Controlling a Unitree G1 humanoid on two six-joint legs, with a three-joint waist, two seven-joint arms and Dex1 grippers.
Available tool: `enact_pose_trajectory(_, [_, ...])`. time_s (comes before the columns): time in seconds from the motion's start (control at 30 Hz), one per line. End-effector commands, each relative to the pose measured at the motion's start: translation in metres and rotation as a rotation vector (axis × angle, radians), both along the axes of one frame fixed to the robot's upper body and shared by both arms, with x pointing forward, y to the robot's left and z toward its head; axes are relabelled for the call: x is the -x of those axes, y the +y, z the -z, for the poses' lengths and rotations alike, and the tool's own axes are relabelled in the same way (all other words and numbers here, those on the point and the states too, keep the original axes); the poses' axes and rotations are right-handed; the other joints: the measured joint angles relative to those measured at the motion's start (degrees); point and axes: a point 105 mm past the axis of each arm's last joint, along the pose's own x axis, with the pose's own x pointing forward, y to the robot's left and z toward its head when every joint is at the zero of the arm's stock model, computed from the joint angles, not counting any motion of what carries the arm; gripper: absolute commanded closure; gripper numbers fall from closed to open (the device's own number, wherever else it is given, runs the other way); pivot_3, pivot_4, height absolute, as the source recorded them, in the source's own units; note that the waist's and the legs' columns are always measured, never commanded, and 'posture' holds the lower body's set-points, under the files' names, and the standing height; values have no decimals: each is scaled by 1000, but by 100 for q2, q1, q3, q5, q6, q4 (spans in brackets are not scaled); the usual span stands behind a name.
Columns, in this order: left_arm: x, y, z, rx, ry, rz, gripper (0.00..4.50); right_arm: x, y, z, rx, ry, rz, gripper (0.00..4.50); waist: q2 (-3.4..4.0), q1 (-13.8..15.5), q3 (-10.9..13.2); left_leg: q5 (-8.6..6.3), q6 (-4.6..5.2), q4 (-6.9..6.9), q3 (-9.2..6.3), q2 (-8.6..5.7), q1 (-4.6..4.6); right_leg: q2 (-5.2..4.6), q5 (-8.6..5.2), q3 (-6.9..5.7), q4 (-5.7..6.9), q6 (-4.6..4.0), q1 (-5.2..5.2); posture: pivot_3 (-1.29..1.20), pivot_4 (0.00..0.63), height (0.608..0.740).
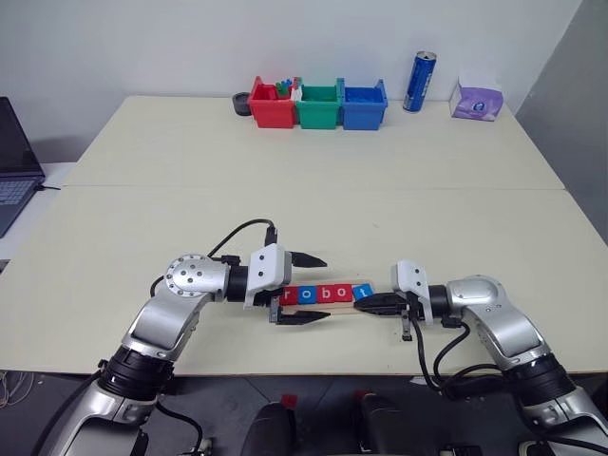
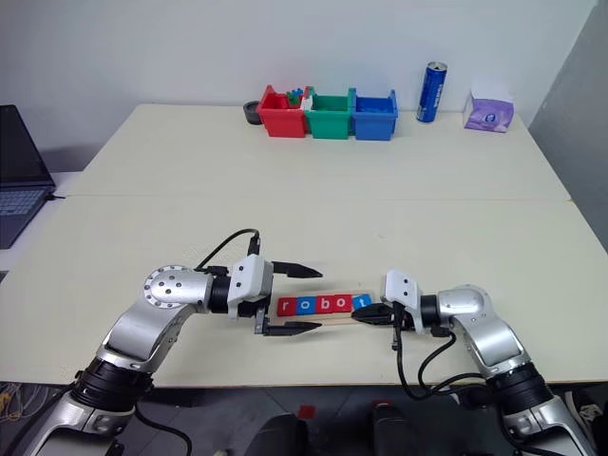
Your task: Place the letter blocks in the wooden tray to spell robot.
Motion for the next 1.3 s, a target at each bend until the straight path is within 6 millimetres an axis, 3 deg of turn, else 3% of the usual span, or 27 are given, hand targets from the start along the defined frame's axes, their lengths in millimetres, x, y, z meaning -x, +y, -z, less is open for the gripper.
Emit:
enact_pose_trajectory(0.03, [3, -2, -10, 11, -41, 14, 0, -5, 3, -7, -9, -46, 4, 4480, 0, 0, 0, 0, 0, 0, 0, 0, 0, 0, 0, 0, 0, 0, 0, 0, 150, 740])
enact_pose_trajectory(0.33, [2, -4, -11, 11, -41, 22, 0, -9, 7, -8, -14, -91, 31, 4480, 0, -1, 0, 0, 0, 0, 0, 0, 0, 0, 0, 0, 1, 0, 0, 0, 150, 740])
enact_pose_trajectory(0.5, [2, -4, -11, 9, -39, 23, 0, -1, 6, -21, -77, -52, 7, 4480, 0, 0, 0, 0, 0, 0, 0, 1, 0, 0, 0, 1, 1, 0, 0, 0, 150, 740])
enact_pose_trajectory(0.63, [2, -3, -11, 7, -37, 22, 0, 0, -5, -30, -83, -41, 9, 4480, 0, 0, 0, 0, 0, 0, -1, 1, 0, 0, 0, 0, 0, 0, 0, 0, 150, 740])
enact_pose_trajectory(0.93, [-1, 3, -10, 17, -31, -8, 0, -25, -34, -45, -79, -84, 164, 4480, 0, -5, 0, 0, 0, 0, 0, 0, 1, 1, 0, 1, 1, 0, 0, 0, 150, 740])
enact_pose_trajectory(1.07, [-4, 20, -21, 69, 34, -109, 0, -12, -40, -58, -111, -80, 205, 4480, 0, -2, 0, 0, 0, -1, -5, 3, -3, 0, 0, 4, 0, 0, -2, 0, 150, 740])
enact_pose_trajectory(1.17, [1, 33, -18, 45, 42, -150, 0, 9, -40, -56, -85, -60, 171, 3918, 0, -2, 0, 0, 1, -3, -8, 7, -6, -1, -1, 4, -2, 1, -2, 0, 150, 740])
enact_pose_trajectory(1.3, [14, 55, -7, -19, 79, -175, 0, 28, -36, -51, -29, -62, 116, 2628, 0, -13, 0, 0, 1, -5, -3, 7, -4, -5, -1, 6, -2, 2, -1, 0, 150, 740])
